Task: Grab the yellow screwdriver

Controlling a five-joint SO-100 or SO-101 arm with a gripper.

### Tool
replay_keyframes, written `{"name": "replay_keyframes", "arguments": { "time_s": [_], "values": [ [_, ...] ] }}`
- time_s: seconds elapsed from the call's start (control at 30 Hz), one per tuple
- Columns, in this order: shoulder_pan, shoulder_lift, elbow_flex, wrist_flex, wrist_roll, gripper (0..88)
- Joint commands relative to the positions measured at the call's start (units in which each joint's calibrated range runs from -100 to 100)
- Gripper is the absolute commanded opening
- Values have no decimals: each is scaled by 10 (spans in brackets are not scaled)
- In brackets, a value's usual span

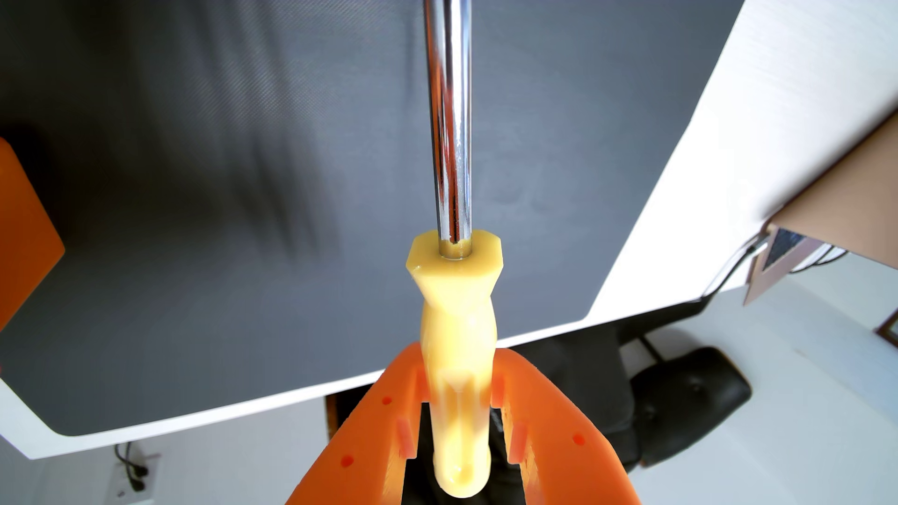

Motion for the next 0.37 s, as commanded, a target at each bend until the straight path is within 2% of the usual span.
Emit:
{"name": "replay_keyframes", "arguments": {
  "time_s": [0.0,0.33],
  "values": [
    [2,-12,2,-4,-2,8],
    [2,-13,12,-4,-1,8]
  ]
}}
